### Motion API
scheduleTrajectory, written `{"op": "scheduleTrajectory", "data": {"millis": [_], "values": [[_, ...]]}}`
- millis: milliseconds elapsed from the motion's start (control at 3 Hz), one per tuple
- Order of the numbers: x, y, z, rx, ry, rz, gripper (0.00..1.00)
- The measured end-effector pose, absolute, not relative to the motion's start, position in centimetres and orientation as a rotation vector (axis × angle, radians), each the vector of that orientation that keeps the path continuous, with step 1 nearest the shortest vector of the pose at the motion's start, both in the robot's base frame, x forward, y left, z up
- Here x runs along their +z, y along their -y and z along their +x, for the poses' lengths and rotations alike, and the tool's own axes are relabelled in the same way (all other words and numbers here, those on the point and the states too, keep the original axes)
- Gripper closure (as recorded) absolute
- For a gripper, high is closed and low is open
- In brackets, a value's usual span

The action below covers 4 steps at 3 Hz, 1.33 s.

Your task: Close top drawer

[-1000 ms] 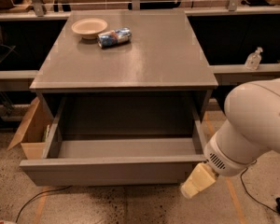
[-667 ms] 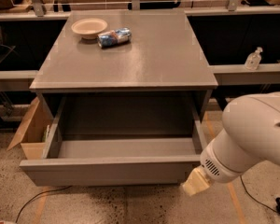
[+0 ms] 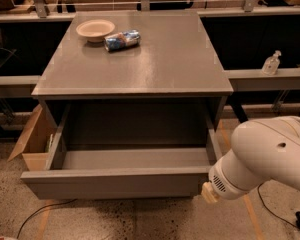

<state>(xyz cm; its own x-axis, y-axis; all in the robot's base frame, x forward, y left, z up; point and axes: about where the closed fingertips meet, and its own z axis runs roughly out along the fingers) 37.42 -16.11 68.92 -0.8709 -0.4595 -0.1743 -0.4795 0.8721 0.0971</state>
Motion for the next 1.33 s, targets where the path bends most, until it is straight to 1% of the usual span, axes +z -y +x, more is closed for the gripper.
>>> {"op": "scheduleTrajectory", "data": {"millis": [333,1000,1333], "values": [[66.8,16.7,39.3,0.193,-2.903,-0.673,1.00],[63.5,18.5,44.6,0.175,-2.853,-0.521,1.00],[64.0,18.6,46.7,0.178,-2.789,-0.489,1.00]]}}
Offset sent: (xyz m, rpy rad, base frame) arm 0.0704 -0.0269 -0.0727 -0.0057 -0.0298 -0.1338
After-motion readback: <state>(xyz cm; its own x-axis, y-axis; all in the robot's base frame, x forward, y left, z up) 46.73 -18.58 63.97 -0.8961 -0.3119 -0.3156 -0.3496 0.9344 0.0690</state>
